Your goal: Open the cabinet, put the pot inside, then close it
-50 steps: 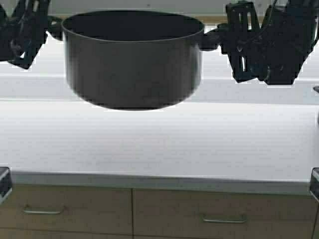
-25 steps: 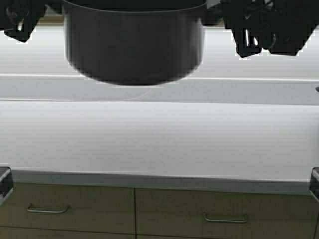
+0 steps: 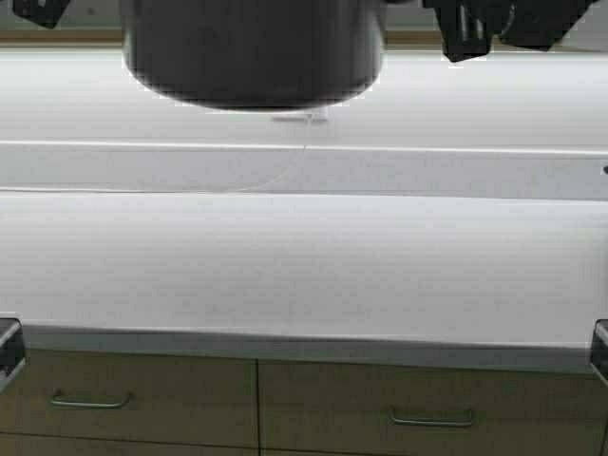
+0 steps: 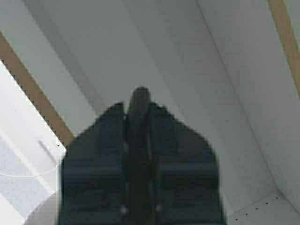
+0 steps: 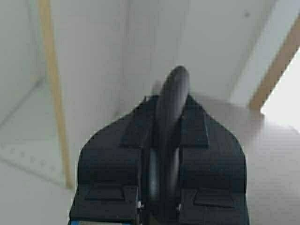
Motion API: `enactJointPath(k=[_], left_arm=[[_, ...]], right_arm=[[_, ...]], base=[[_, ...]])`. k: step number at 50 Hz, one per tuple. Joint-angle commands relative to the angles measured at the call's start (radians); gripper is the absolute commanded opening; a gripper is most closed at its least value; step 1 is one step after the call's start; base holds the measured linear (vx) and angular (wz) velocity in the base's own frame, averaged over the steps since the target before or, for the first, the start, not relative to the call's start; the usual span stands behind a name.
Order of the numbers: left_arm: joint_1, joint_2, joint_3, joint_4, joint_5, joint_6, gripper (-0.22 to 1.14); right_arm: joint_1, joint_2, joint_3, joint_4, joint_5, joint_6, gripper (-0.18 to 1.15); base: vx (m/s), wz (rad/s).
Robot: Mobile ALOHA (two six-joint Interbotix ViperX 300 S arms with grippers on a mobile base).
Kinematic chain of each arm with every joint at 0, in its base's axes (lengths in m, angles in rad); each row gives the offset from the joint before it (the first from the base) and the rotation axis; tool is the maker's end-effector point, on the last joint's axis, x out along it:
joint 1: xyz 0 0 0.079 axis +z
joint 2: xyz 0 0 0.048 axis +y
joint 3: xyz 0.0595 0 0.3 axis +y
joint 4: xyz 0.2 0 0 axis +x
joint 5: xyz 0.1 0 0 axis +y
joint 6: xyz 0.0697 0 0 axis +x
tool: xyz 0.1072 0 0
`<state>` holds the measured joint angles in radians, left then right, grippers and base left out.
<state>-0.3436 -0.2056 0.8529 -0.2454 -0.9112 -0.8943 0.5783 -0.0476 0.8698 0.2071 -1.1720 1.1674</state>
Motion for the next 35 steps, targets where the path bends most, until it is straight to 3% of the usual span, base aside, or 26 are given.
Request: enactJointPath(k=[1, 35], left_arm=[[-0.135, -0.037, -0.078, 0.018, 0.029, 0.011, 0.02], [-0.137, -0.069, -0.227, 0.003, 0.161, 0.041, 0.02]], right_arm=[[0.081, -0.075, -0.106, -0.026, 0.031, 0.002, 0.07], [0.067, -0.176, -0.29, -0.012, 0.322, -0.064, 0.07]], base=[[0.03, -0.02], [0.08, 0.01]])
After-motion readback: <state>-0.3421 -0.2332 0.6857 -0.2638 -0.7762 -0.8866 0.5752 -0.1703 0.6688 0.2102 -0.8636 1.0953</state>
